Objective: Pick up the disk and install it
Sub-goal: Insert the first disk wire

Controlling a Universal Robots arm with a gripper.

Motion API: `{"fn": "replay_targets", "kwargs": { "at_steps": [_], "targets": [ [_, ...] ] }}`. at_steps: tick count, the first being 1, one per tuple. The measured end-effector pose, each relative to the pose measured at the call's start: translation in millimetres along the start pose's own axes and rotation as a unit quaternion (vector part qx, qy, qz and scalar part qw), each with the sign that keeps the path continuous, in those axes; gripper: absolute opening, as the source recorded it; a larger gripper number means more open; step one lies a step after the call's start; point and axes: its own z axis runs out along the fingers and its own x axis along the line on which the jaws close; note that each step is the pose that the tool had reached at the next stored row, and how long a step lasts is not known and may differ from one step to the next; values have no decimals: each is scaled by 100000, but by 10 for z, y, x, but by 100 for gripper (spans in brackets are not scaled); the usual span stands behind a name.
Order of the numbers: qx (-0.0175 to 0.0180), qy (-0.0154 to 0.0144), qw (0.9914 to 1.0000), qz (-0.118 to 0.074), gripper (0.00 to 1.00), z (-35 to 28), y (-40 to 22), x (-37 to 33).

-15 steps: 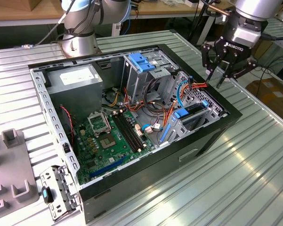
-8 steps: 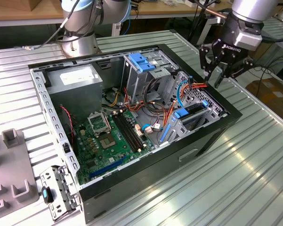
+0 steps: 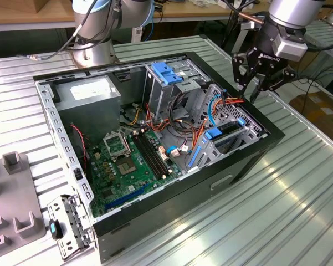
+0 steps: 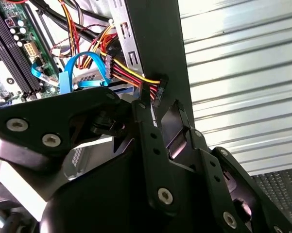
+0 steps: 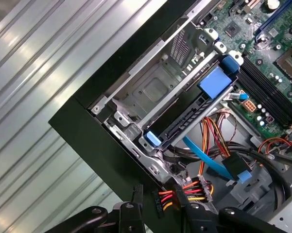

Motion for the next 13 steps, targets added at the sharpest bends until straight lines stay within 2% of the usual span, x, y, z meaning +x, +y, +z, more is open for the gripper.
{"fn": "replay_targets", "kwargs": {
  "at_steps": [4,7,8,9,10,11,13],
  "targets": [
    [91,6,99986,-1642,38,18,-19,1],
    [185,19,99941,-3417,38,49,-36,-4],
    [362,41,99774,-6714,29,84,-39,-6],
    [331,84,99746,-7113,29,62,-43,-2],
    [453,92,99571,-9244,17,47,-43,-1],
    [445,100,99571,-9242,17,22,-43,0],
    [451,95,99571,-9244,17,21,-43,0]
  ]
}}
